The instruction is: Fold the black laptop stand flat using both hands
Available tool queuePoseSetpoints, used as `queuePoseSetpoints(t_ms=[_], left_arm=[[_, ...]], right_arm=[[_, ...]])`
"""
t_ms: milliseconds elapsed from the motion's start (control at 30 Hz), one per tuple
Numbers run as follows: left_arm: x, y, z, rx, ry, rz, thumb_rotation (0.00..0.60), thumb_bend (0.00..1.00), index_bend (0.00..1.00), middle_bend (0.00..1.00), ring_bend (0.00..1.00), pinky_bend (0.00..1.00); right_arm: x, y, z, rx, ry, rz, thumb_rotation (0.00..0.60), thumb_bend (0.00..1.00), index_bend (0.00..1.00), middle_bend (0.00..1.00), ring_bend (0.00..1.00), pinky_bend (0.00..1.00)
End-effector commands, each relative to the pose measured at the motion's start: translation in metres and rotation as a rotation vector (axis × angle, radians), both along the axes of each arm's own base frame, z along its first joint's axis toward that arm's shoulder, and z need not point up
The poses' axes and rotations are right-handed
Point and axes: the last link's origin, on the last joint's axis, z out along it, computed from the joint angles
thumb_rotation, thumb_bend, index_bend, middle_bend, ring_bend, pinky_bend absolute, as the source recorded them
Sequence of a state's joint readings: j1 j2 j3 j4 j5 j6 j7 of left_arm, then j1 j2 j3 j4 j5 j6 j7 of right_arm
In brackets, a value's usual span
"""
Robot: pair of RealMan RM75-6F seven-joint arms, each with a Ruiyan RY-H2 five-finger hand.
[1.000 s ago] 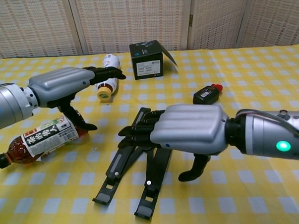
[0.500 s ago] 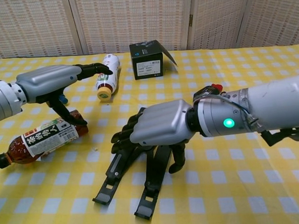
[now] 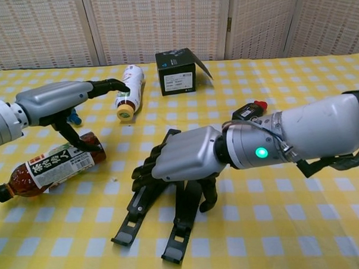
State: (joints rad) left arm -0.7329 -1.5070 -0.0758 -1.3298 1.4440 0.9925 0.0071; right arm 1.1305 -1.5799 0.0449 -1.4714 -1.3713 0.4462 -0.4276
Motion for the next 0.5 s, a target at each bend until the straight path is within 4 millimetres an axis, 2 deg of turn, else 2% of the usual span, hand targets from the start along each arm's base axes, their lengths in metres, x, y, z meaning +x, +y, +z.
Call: queuePoseSetpoints(t_ms=[33, 500], left_arm=[[-0.0008, 0.0003, 0.0000, 0.000, 0.000, 0.003, 0.600, 0.19, 0.00, 0.00, 0.00, 0.00], [-0.0059, 0.0009, 0.0013, 0.006, -0.002, 0.018, 0.600, 0.19, 0.00, 0.00, 0.00, 0.00]], right_arm=[[-0.0016, 0.0002, 0.0009, 0.003, 0.009, 0.001, 0.600, 0.25, 0.00, 0.00, 0.00, 0.00], [0.0049, -0.0063, -0.0072, 0.000, 0.034, 0.019, 0.600, 0.26, 0.00, 0.00, 0.00, 0.00]])
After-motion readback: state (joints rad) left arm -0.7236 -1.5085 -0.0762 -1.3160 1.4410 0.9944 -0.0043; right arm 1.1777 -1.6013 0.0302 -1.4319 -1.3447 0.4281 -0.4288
